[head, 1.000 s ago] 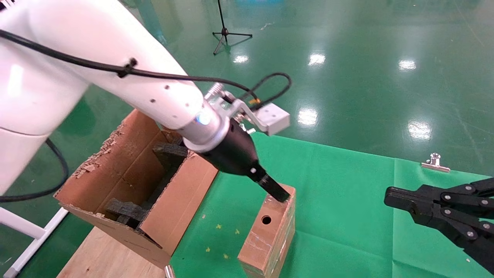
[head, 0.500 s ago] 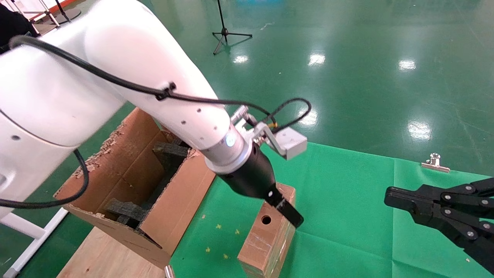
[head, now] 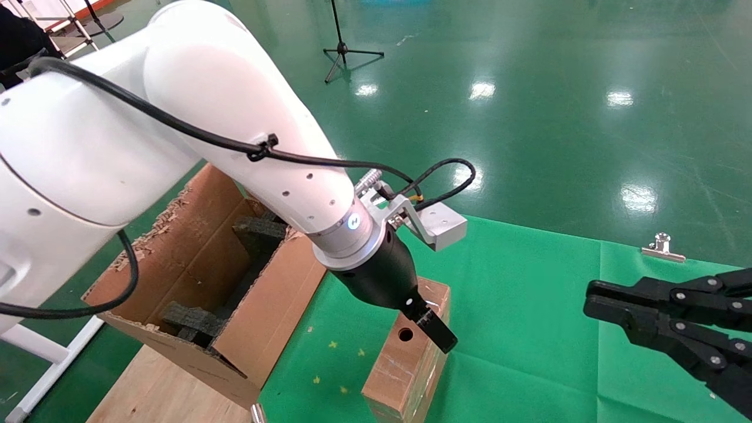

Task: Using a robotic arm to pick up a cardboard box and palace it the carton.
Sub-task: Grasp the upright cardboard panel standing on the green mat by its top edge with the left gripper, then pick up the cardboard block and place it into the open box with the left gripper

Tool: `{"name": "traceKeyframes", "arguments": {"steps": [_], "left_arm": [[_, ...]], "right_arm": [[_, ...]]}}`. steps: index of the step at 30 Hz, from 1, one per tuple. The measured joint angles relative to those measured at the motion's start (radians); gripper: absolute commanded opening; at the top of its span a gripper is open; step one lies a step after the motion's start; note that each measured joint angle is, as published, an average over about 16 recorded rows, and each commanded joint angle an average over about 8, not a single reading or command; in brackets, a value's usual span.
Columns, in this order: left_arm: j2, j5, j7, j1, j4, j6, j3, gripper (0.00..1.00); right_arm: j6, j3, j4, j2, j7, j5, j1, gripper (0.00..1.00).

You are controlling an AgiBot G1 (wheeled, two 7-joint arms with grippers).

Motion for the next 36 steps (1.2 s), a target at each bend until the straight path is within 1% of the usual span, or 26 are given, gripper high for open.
{"name": "traceKeyframes", "arguments": {"steps": [27, 31, 36], "left_arm": [[-0.006, -0.007, 0.001, 0.004, 0.003, -0.004, -0.013, 0.0], [-0.017, -0.018, 0.034, -0.003, 0.006, -0.012, -0.023, 0.0], [-0.065, -0.065, 0.129, -0.022, 0.012, -0.028, -0.059, 0.0]], "right_arm": [[0.0, 0.0, 0.0, 0.0, 0.0, 0.0, 0.0, 1.0], [0.0, 0.0, 0.0, 0.0, 0.0, 0.0, 0.0, 1.0], [0.0, 0.0, 0.0, 0.0, 0.0, 0.0, 0.0, 1.0]]}}
